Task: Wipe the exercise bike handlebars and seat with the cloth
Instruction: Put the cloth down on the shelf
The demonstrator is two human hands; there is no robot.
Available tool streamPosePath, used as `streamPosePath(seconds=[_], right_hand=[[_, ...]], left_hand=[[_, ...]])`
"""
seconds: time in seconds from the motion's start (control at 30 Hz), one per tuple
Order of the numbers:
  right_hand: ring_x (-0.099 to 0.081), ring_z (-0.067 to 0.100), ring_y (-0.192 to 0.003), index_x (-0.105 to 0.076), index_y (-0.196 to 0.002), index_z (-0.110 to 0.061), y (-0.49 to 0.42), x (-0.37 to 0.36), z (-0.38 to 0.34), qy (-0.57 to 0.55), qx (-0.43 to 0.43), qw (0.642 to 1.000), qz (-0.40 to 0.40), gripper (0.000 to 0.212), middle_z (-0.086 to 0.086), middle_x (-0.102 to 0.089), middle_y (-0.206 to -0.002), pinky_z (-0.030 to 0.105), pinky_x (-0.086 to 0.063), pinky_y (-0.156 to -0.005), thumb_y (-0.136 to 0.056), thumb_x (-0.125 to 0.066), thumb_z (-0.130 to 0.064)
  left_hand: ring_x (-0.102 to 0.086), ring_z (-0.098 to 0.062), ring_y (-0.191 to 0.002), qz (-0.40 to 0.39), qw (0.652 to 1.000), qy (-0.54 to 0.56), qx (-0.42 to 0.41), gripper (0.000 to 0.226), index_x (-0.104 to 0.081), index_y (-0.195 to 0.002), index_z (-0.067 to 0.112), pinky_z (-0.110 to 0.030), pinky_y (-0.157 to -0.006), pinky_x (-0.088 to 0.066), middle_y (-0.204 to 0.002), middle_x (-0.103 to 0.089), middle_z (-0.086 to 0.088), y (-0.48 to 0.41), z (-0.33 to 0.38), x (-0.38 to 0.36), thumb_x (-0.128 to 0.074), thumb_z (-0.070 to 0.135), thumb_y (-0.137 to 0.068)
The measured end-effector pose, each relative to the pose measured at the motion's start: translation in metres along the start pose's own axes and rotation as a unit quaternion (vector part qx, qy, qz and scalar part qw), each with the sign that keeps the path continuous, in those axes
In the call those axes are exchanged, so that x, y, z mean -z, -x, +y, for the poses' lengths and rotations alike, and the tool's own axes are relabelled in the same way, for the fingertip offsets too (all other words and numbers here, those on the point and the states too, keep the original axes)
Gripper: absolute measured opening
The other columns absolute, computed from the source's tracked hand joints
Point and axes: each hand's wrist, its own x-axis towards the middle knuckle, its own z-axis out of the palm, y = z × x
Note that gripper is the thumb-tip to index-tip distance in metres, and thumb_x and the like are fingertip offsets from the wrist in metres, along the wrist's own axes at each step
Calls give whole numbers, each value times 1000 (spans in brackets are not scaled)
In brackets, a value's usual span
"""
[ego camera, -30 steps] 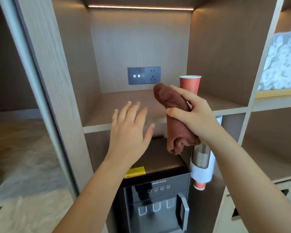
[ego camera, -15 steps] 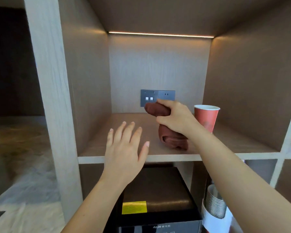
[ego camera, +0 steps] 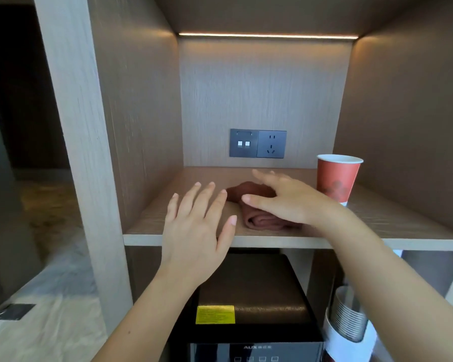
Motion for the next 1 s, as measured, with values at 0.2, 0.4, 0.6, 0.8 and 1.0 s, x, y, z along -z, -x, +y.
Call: streamPosePath(seconds=[0.2,0.4,0.6,0.8,1.0], right_hand=[[-11,9,-142,-13,-135,-58,39,-1,28,-64,26,997,-45,91,-13,-9,-156,42,-11,-117,-51,-39,-82],[1,21,-144,-3,-138,-54,33,-10,17,33,22,998,-53,75,-15,-3,-156,56,15,-111,-72,-31,-75],[4,27,-144,5,-140,-49,8,-28,-14,80,17,993,-82,67,-10,5,-157,59,17,-106,-85,-28,-67],[5,28,-144,8,-141,-45,-23,-52,-56,81,40,990,-110,68,-8,8,-157,60,17,-105,-87,-27,-67],[8,30,-143,7,-142,-42,-41,-68,-81,95,53,988,-107,69,-3,8,-157,61,19,-104,-86,-25,-68]], left_hand=[[-43,-31,-127,21,1000,-12,-9,50,-57,-122,12,-51,-104,-17,-131,-54,-13,9,-6,4,-32,40,-89],[-15,-26,-139,49,998,-43,2,52,-47,-131,12,-52,-106,-5,-145,-37,-12,23,-21,20,-30,40,-91],[-2,-25,-140,65,992,-94,60,63,-23,-143,14,-55,-105,-3,-152,-17,-13,25,-53,32,-32,46,-89],[-1,-22,-140,33,988,-146,43,67,-23,-143,9,-57,-105,-7,-152,-14,-12,27,-70,32,-33,48,-89],[-6,-23,-140,21,986,-158,41,69,-23,-142,5,-62,-103,-19,-151,-15,-12,27,-75,34,-24,50,-90]])
